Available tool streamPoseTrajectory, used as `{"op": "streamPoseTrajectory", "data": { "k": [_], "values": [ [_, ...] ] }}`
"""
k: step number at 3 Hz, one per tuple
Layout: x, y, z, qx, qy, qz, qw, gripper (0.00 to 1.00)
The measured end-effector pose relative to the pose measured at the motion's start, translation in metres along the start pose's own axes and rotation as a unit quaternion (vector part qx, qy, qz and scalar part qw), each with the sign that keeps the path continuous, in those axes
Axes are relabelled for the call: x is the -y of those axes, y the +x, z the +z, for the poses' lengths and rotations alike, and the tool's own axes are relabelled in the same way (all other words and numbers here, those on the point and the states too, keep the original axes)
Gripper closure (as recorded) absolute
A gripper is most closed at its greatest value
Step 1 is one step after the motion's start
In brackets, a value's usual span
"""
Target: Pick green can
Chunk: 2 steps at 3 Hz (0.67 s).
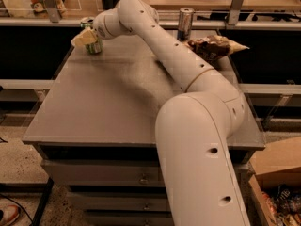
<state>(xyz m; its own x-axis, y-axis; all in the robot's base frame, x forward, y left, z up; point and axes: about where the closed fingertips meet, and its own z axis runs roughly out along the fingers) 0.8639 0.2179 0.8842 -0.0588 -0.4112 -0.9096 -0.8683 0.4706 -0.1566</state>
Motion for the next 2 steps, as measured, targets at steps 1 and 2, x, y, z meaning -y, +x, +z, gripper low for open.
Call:
{"op": "streamPoseTrajectory", "data": {
  "k": [1,2],
  "values": [
    [0.0022,-0.0004,0.0036,0.006,0.001,0.011,0.9999,0.49],
    [0.0058,-0.0033,0.0002,0.004,0.006,0.020,0.9998,0.72]
  ]
}}
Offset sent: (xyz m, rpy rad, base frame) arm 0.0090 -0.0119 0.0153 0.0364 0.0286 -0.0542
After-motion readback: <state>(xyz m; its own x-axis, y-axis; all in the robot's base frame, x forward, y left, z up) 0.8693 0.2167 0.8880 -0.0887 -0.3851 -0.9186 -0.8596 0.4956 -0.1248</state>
